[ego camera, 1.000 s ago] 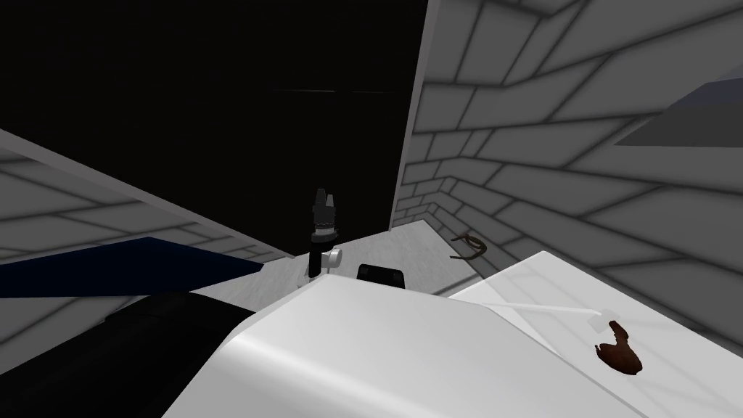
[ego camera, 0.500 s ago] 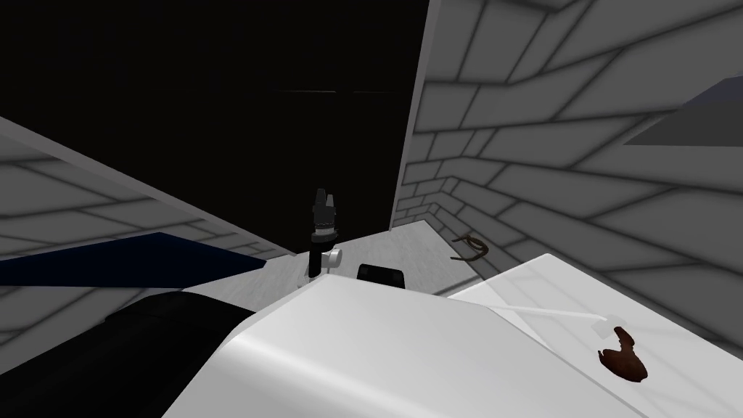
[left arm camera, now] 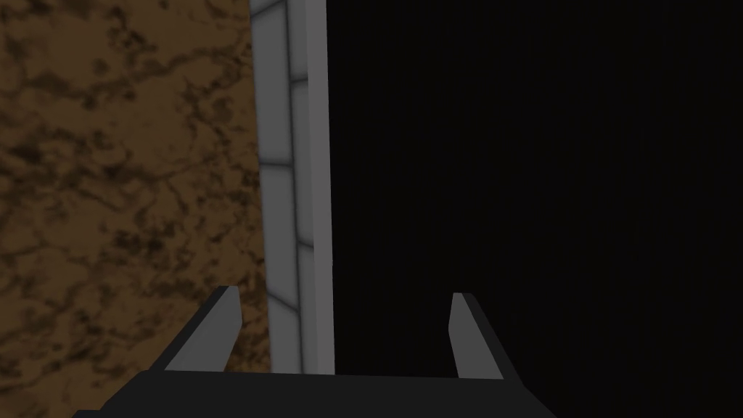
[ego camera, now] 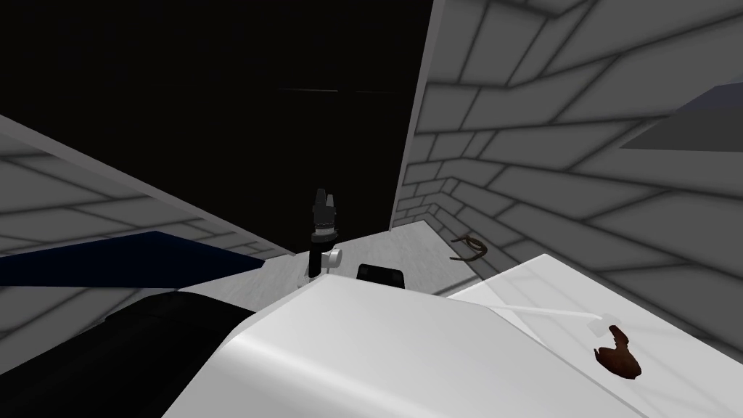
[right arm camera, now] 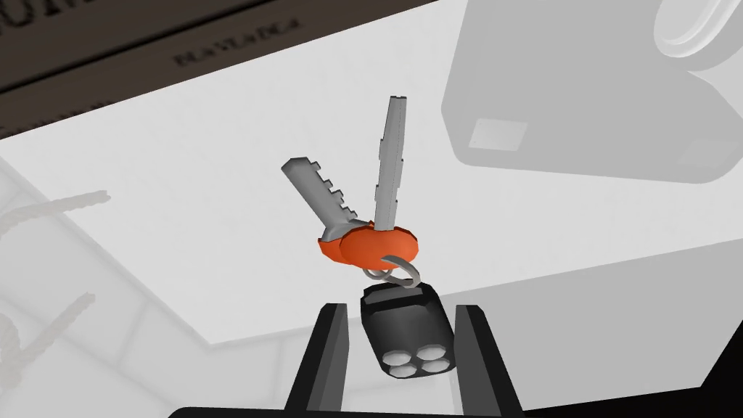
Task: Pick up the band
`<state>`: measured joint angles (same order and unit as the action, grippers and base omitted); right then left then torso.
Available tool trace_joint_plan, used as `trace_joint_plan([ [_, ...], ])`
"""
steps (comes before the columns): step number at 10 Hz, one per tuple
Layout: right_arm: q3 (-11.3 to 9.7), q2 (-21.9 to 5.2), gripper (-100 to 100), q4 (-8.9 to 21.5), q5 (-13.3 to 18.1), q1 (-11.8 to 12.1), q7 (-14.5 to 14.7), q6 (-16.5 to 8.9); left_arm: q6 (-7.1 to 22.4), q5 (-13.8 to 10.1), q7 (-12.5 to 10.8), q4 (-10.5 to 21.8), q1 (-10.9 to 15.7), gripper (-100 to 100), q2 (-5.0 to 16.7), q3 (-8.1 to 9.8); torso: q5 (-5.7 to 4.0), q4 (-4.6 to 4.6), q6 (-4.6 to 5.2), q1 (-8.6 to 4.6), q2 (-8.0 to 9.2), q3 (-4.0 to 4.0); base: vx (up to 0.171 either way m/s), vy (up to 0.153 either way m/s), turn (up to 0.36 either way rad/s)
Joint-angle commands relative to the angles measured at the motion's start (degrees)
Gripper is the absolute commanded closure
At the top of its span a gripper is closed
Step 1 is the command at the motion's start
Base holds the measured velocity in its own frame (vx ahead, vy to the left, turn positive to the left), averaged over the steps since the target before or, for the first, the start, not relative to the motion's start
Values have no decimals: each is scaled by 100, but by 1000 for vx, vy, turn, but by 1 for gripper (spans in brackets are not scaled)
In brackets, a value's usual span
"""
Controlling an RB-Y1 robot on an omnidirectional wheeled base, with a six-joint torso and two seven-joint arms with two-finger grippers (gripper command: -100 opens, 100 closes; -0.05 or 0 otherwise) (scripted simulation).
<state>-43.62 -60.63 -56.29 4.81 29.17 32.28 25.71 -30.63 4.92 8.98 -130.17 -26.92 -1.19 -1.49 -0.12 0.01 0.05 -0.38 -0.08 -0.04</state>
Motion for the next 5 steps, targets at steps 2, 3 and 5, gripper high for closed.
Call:
trace_joint_plan([
  [2, 6, -322, 100, -179, -111, 128, 6, 55, 0, 0, 0, 0, 0, 0, 0, 0, 5, -2, 4, 4, -2, -2, 16, 23, -82],
  [3, -4, -475, 100, -264, -162, 184, 5, 109, 0, 0, 0, 0, 0, 0, 0, 0, 7, -3, 5, 12, -5, -3, 26, 48, -89],
  [5, 10, -419, 0, -271, -141, 178, 7, 47, 0, 0, 0, 0, 0, 0, 0, 0, 3, -1, 1, 13, -5, -3, 5, 11, -12],
])
